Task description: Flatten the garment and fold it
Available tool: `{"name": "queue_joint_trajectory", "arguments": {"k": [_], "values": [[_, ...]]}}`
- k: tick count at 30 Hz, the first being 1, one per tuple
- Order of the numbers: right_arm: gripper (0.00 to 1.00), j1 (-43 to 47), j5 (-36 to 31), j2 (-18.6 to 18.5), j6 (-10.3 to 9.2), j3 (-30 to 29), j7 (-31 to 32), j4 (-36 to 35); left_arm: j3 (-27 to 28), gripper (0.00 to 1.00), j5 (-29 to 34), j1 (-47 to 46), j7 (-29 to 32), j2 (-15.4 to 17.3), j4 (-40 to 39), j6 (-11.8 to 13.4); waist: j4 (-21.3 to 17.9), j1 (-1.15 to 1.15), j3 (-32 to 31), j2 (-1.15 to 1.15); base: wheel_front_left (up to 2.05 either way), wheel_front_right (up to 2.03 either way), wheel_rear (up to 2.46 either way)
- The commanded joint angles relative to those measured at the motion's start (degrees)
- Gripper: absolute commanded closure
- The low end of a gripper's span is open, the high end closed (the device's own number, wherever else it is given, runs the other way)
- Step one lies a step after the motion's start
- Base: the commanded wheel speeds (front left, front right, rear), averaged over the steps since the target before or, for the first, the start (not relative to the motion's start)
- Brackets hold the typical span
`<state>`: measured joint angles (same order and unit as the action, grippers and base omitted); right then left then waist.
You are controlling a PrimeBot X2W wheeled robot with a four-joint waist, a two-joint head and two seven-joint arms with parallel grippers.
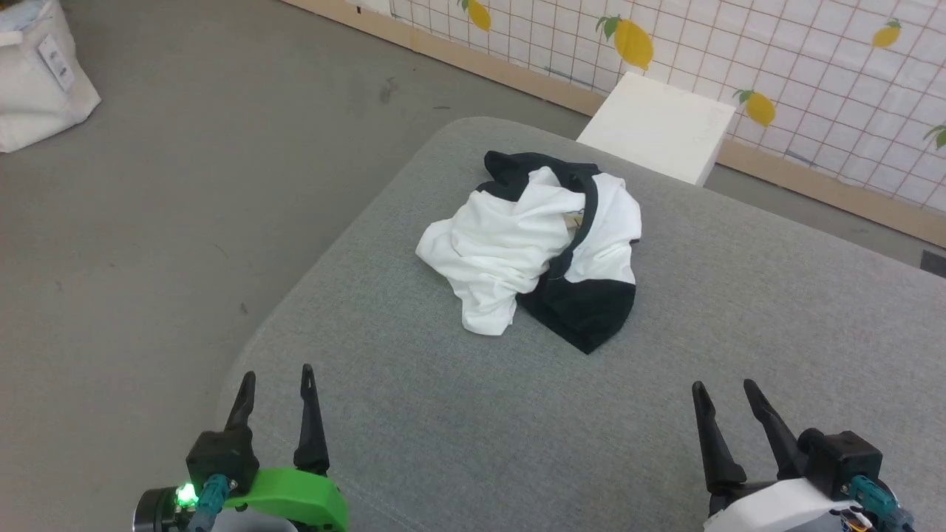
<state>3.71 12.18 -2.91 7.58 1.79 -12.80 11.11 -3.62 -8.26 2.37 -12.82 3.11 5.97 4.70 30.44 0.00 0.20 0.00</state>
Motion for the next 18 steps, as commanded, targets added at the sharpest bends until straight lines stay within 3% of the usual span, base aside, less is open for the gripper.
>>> {"name": "queue_joint_trajectory", "arguments": {"k": [1, 12, 18], "values": [[0.00, 0.59, 0.69, 0.02, -0.08, 0.11, -0.83, 0.40, -0.16, 0.00, -0.26, 1.05, -0.83, -0.22, 0.30, 0.40, 0.39, 0.00, 0.01, 0.00, 0.00, 0.00, 0.00], [0.00, 0.46, 1.54, 0.03, -0.09, -0.13, -2.11, 1.03, -0.37, 0.00, -0.74, 1.13, -2.10, -0.24, 0.69, 1.16, 1.91, 0.00, 0.63, 0.00, 0.00, 0.00, 0.00], [0.00, 0.02, 1.47, 0.03, -0.09, -0.52, -2.19, 0.40, -0.25, 0.00, -0.21, 0.85, -2.18, -0.23, 0.12, 1.18, 0.74, 0.00, 0.74, 0.00, 0.00, 0.00, 0.00]]}}
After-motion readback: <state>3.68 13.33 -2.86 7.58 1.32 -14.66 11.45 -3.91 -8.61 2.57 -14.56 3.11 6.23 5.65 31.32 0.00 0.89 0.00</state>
